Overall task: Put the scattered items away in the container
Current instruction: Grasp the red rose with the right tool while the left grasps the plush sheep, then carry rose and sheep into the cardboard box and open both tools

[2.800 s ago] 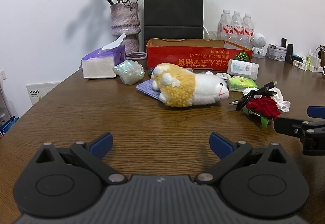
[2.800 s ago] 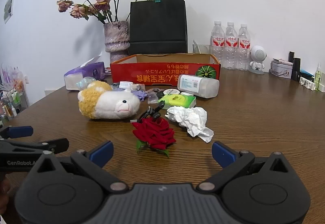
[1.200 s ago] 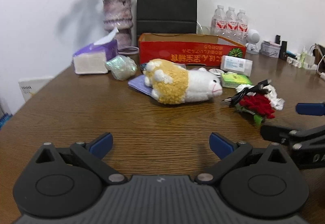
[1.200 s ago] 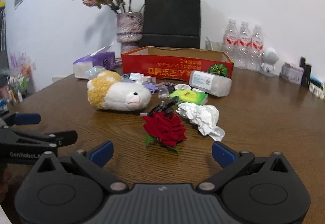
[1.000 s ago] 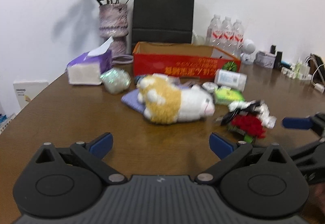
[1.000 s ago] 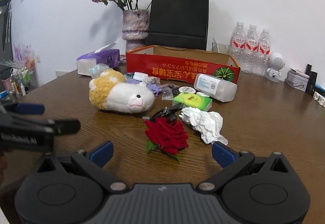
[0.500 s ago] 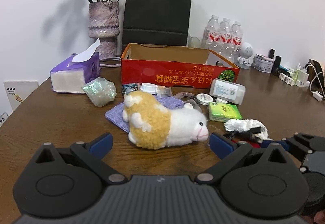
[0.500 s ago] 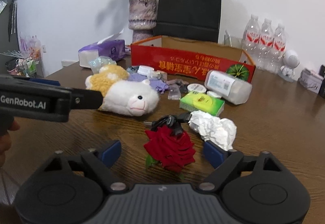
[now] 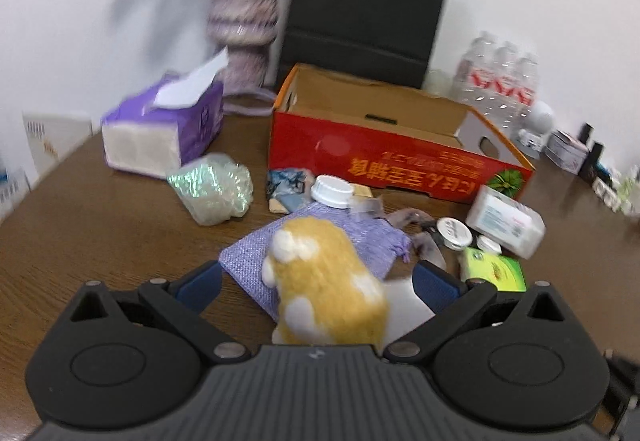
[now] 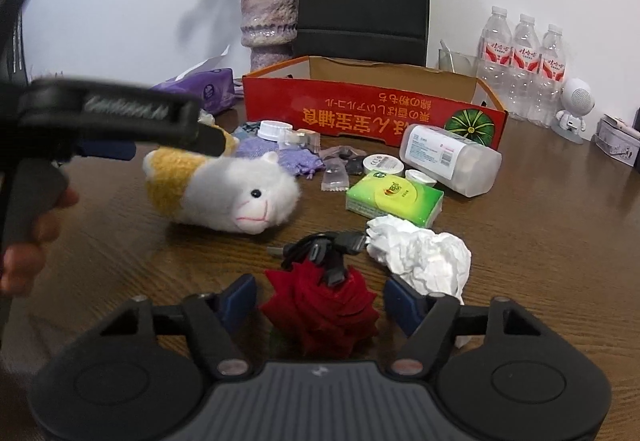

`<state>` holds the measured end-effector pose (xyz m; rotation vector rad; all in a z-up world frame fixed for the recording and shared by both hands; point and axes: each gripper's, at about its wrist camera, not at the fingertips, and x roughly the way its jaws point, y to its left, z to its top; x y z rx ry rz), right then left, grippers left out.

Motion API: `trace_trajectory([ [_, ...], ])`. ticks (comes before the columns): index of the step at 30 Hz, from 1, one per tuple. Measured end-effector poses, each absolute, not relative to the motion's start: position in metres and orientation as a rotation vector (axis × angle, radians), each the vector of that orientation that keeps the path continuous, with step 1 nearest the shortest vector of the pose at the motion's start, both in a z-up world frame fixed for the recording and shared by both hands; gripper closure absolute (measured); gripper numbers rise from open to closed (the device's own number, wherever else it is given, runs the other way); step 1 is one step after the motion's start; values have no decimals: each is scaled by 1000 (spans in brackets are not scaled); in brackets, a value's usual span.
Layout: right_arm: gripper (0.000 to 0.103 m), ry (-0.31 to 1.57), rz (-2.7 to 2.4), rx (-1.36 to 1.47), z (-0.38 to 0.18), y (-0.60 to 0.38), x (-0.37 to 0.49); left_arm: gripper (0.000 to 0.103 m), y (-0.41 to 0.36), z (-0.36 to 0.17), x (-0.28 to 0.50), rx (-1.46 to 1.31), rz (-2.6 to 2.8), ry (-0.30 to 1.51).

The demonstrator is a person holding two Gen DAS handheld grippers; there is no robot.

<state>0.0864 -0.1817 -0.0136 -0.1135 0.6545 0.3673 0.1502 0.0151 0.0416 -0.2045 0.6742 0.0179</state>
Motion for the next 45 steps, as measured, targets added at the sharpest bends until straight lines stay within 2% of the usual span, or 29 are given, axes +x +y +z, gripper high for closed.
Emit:
trace_trajectory([
  [1, 38, 660, 365, -111, -14, -182, 88, 0, 19, 40, 158, -228, 15, 710],
  [2, 44, 666, 363, -107, -14, -182, 90, 10, 21, 37, 164, -239, 8, 739],
  [3, 52, 672, 361, -102, -14, -183, 91, 21, 23, 34, 170, -246, -1, 770],
  [4, 54, 674, 358, -98, -13, -184, 92, 40, 25, 30, 172, -267, -21, 783],
  [5, 60, 668, 357, -96, -12, -184, 92, 53, 28, 29, 172, -292, -44, 788],
  [6, 66, 657, 358, -94, -9, -186, 92, 54, 29, 30, 170, -299, -65, 786],
  [7, 67, 644, 353, -90, -6, -188, 91, 56, 29, 33, 167, -291, -75, 773],
  [16, 69, 517, 314, -34, 29, -205, 97, 56, 36, 67, 130, -308, -107, 620],
  [23, 69, 526, 379, 41, 47, -209, 101, 56, 37, 80, 120, -321, -122, 583],
  [31, 69, 562, 392, -50, 36, -198, 97, 56, 25, 80, 110, -319, -240, 601],
  [37, 69, 597, 495, -146, 21, -181, 81, 56, 4, 65, 109, -216, -222, 605],
  [45, 69, 579, 505, -97, 22, -200, 73, 56, 4, 51, 107, -182, -172, 622],
])
